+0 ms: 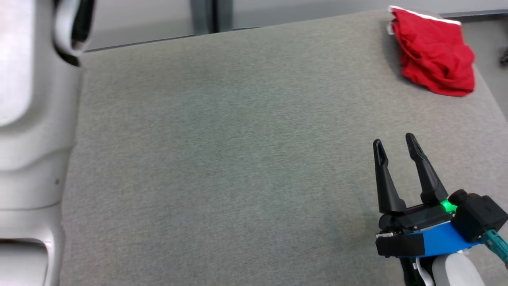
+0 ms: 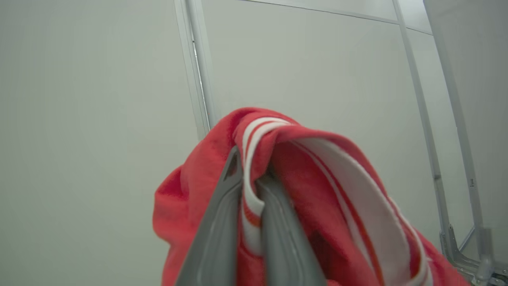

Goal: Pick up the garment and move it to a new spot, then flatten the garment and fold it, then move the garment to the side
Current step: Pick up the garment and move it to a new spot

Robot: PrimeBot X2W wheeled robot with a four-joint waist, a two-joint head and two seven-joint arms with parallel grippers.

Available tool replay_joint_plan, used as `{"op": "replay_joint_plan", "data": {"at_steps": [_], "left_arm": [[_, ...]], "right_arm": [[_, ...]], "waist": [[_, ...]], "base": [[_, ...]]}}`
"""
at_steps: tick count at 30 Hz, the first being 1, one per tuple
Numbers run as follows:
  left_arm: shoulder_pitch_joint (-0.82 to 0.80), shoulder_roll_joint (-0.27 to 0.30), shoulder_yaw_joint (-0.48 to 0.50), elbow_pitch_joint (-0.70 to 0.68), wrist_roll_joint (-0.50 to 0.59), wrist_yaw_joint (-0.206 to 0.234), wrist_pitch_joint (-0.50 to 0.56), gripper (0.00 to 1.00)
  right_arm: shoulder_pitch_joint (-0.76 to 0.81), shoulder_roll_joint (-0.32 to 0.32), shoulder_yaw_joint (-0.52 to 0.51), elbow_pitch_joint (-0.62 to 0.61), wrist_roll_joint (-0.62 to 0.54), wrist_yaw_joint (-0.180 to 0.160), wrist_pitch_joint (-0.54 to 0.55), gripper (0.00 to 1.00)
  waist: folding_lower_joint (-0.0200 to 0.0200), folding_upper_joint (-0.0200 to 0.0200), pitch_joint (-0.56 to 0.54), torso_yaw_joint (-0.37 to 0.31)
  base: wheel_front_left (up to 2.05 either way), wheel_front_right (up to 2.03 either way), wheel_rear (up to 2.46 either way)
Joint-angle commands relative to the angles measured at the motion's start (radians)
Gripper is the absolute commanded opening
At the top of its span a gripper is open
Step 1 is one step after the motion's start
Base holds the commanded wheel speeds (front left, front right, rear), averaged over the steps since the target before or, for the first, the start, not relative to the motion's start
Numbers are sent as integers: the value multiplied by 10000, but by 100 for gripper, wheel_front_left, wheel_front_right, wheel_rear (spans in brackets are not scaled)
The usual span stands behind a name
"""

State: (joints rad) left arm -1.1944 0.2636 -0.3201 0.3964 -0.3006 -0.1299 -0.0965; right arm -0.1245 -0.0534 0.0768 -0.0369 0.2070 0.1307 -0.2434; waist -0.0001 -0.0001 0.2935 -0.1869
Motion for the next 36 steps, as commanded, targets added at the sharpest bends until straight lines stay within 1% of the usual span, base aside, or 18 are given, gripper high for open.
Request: {"op": "replay_joint_plan", "data": {"at_steps": [1, 6, 10, 15, 22, 28, 29, 30, 33, 36], "left_arm": [[302, -57, -296, -137, -24, -2, 122, 0], [1171, -309, -872, -405, -252, -1, 235, 0], [2270, -500, -1375, -427, -358, -3, 223, 0], [3785, -782, -1896, -179, -525, 59, 64, 0], [5646, -1074, -2660, 564, -528, 138, -346, 0], [6805, -1286, -3259, 1320, -443, 205, -670, 0], [6941, -1337, -3320, 1398, -445, 207, -735, 19], [7033, -1356, -3355, 1453, -452, 228, -814, 100], [7227, -1421, -3476, 1525, -430, 263, -947, 100], [7583, -1599, -3691, 1406, -451, 301, -1154, 100]], "right_arm": [[-93, 27, 55, 124, 115, 2, -97, 100], [-140, 30, 171, 373, 447, 3, -195, 100], [-135, 30, 187, 497, 525, 3, -215, 100], [-72, 29, 140, 443, 518, 3, -223, 100], [-51, 27, 111, 496, 434, 3, -221, 100], [-86, 25, 152, 640, 445, 3, -222, 100], [-73, 26, 140, 658, 437, 3, -222, 100], [-52, 25, 135, 680, 429, 2, -222, 100], [20, 26, 88, 724, 407, 3, -222, 100], [210, 27, 12, 841, 384, 3, -222, 100]], "waist": [[1, 1, -172, -380], [1, 1, -219, -826], [1, 1, -291, -929], [1, 1, -357, -861], [1, 1, -315, -623], [1, 1, -371, -493], [1, 1, -399, -465], [1, 1, -429, -442], [1, 1, -514, -360], [1, 1, -779, -76]], "base": [[0, 0, 0], [0, 0, 0], [0, 0, 0], [0, 0, 0], [0, 0, 0], [0, 0, 0], [0, 0, 0], [0, 0, 0], [0, 0, 0], [0, 0, 0]]}}
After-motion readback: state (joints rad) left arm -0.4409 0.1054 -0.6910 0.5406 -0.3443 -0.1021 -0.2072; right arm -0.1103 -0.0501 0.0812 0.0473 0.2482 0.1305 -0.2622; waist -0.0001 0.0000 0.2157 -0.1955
